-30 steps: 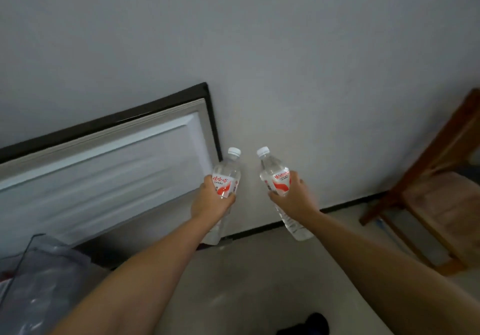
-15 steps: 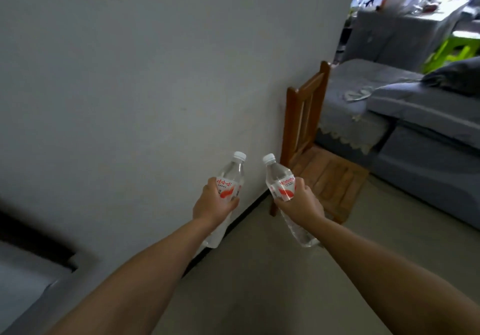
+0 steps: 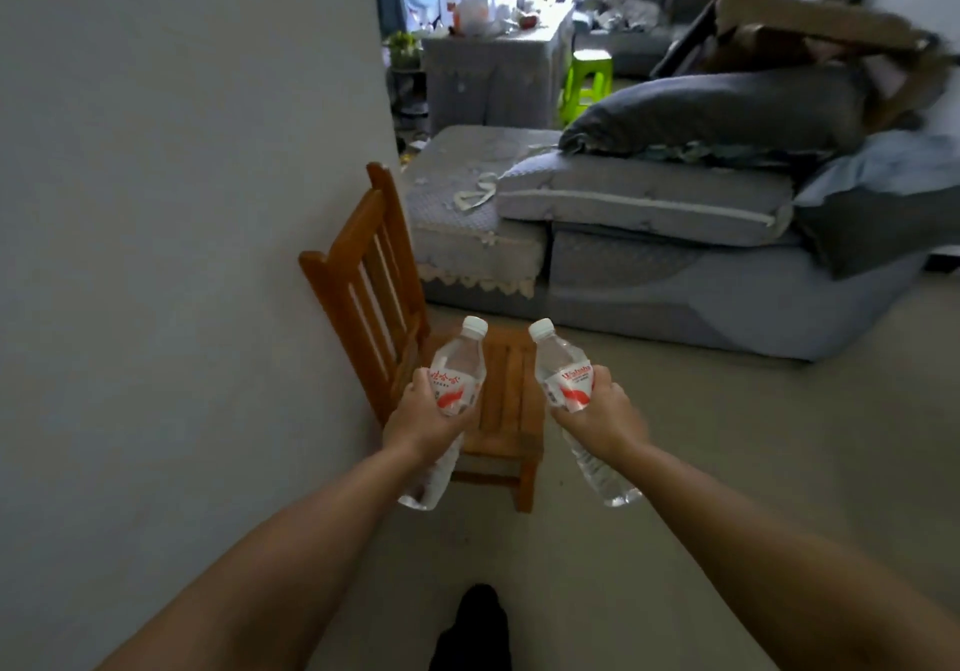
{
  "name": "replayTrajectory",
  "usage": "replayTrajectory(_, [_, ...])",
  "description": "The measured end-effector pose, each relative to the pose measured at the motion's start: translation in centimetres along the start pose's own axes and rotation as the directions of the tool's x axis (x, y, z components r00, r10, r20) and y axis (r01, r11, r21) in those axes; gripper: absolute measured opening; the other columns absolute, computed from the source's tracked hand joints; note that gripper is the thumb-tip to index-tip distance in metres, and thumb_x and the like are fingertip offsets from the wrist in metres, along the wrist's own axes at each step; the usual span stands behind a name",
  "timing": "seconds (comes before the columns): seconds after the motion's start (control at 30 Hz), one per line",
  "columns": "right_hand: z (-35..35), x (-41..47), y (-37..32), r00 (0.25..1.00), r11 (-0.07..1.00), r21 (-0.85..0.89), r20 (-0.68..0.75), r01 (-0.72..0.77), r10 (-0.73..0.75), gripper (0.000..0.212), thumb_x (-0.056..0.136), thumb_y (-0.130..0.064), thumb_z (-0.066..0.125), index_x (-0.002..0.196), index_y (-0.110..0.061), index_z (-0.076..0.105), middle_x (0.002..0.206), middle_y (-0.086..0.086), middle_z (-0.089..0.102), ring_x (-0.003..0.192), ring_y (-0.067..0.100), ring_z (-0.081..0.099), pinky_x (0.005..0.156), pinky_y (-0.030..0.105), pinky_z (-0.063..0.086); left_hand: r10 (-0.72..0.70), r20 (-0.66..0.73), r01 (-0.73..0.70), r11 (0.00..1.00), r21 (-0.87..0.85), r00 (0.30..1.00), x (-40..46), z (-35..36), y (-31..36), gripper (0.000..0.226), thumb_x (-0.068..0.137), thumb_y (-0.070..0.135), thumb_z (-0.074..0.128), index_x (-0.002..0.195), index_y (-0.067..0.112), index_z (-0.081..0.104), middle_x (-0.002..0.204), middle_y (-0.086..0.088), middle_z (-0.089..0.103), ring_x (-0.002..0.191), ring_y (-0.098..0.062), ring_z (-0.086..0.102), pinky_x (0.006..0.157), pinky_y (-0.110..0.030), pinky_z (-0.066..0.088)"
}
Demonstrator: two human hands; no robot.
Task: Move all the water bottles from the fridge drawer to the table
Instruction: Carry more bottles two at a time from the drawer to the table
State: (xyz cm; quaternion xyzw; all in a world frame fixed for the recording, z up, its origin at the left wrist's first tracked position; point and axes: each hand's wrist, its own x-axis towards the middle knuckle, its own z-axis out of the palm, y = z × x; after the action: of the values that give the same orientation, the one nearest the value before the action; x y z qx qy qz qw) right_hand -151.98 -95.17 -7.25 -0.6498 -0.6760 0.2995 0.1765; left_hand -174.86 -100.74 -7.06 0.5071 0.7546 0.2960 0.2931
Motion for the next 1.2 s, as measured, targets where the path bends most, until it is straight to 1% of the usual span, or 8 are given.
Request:
replayTrajectory(0.17, [-3.5, 6.4, 1.9, 0.969, 0.979, 0.092, -0.154, -0.181, 0.193, 0.057, 0.074, -0.045, 0.071, 0.117, -0.021, 0.043, 0.110, 0.005, 0.057, 0.094, 0.025, 0.059, 0.083, 0.042, 0.053, 0.125, 0.106, -0.133, 0.989, 0.071, 0.986, 9.6, 3.3, 5.7, 0.049, 0.081, 0.043, 0.068, 0.114, 0.026, 0.037, 0.106, 0.000, 0.054, 0.084, -0.017, 0.063, 0.071, -0.036, 0.058])
replayTrajectory(0.33, [-6.3, 9.8, 3.8, 0.904, 0.931, 0.256, -0.276, -0.259, 0.327, 0.049, 0.077, -0.036, 0.074, 0.111, -0.013, 0.046, 0.106, 0.009, 0.057, 0.085, 0.022, 0.054, 0.070, 0.027, 0.039, 0.212, 0.237, -0.244, 0.963, 0.113, 0.948, 16.4, 6.7, 10.8, 0.050, 0.084, 0.042, 0.066, 0.118, 0.023, 0.036, 0.107, 0.000, 0.053, 0.084, -0.016, 0.061, 0.066, -0.032, 0.056])
replayTrajectory(0.4, [-7.2, 10.3, 5.4, 0.874, 0.911, 0.289, -0.305, -0.292, 0.377, 0.049, 0.077, -0.034, 0.074, 0.110, -0.011, 0.047, 0.105, 0.008, 0.059, 0.089, 0.024, 0.057, 0.069, 0.028, 0.040, 0.233, 0.285, -0.276, 0.953, 0.122, 0.930, 18.3, 8.7, 12.8, 0.049, 0.085, 0.041, 0.066, 0.118, 0.022, 0.036, 0.108, 0.000, 0.053, 0.086, -0.016, 0.061, 0.066, -0.031, 0.054])
replayTrajectory(0.5, [-9.0, 11.3, 8.0, 0.828, 0.884, 0.286, -0.329, -0.370, 0.453, 0.049, 0.076, -0.035, 0.073, 0.110, -0.013, 0.046, 0.106, 0.007, 0.062, 0.093, 0.028, 0.061, 0.070, 0.031, 0.042, 0.261, 0.356, -0.323, 0.938, 0.125, 0.897, 20.3, 12.1, 15.8, 0.051, 0.083, 0.044, 0.067, 0.116, 0.022, 0.036, 0.107, 0.001, 0.055, 0.087, -0.017, 0.062, 0.075, -0.040, 0.058])
replayTrajectory(0.67, [-12.8, 13.1, 13.1, 0.733, 0.837, 0.325, -0.408, -0.440, 0.544, 0.055, 0.073, -0.037, 0.074, 0.116, -0.012, 0.050, 0.110, 0.011, 0.065, 0.101, 0.031, 0.061, 0.075, 0.031, 0.044, 0.301, 0.465, -0.406, 0.903, 0.142, 0.832, 22.3, 18.6, 21.4, 0.052, 0.082, 0.043, 0.069, 0.117, 0.020, 0.037, 0.106, 0.003, 0.057, 0.087, -0.016, 0.062, 0.073, -0.035, 0.056])
replayTrajectory(0.8, [-16.0, 14.7, 17.5, 0.689, 0.801, 0.380, -0.415, -0.463, 0.594, 0.058, 0.072, -0.037, 0.074, 0.119, -0.014, 0.050, 0.113, 0.011, 0.062, 0.102, 0.031, 0.061, 0.085, 0.037, 0.050, 0.301, 0.512, -0.433, 0.887, 0.159, 0.805, 23.7, 23.9, 25.5, 0.055, 0.078, 0.046, 0.071, 0.114, 0.022, 0.037, 0.107, 0.002, 0.057, 0.089, -0.019, 0.064, 0.078, -0.042, 0.058])
replayTrajectory(1.0, [-25.8, 16.9, 27.3, 0.622, 0.772, 0.437, -0.461, -0.462, 0.633, 0.056, 0.074, -0.029, 0.074, 0.121, -0.010, 0.051, 0.112, 0.010, 0.063, 0.098, 0.028, 0.062, 0.072, 0.024, 0.038, 0.345, 0.560, -0.494, 0.859, 0.135, 0.753, 24.3, 35.0, 36.9, 0.064, 0.077, 0.049, 0.070, 0.122, 0.020, 0.035, 0.114, -0.001, 0.057, 0.095, -0.024, 0.064, 0.082, -0.044, 0.056])
replayTrajectory(1.2, [-34.1, 14.6, 35.3, 0.460, 0.704, 0.514, -0.533, -0.491, 0.710, 0.058, 0.071, -0.035, 0.074, 0.118, -0.013, 0.049, 0.109, 0.008, 0.063, 0.098, 0.030, 0.061, 0.075, 0.030, 0.045, 0.434, 0.625, -0.641, 0.754, 0.141, 0.648, 21.8, 44.4, 47.4, 0.062, 0.079, 0.045, 0.068, 0.123, 0.014, 0.037, 0.119, -0.006, 0.057, 0.104, -0.029, 0.060, 0.088, -0.040, 0.050])
